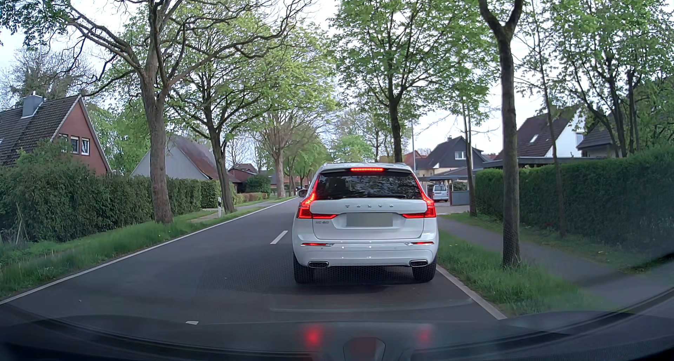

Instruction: Follow the waypoints while adhering to traffic rules and regulations

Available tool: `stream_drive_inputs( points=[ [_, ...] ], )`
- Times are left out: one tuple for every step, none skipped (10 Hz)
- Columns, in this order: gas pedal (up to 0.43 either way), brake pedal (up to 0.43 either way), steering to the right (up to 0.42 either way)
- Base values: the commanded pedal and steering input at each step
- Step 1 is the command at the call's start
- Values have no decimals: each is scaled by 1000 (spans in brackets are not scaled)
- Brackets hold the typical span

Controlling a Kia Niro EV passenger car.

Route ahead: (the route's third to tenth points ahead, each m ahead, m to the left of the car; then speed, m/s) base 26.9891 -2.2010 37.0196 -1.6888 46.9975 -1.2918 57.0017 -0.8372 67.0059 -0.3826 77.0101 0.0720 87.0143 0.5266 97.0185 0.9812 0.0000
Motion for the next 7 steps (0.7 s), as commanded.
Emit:
stream_drive_inputs(
  points=[
    [0,134,3],
    [0,134,3],
    [0,134,3],
    [0,134,2],
    [0,134,3],
    [0,140,3],
    [0,140,3]
  ],
)
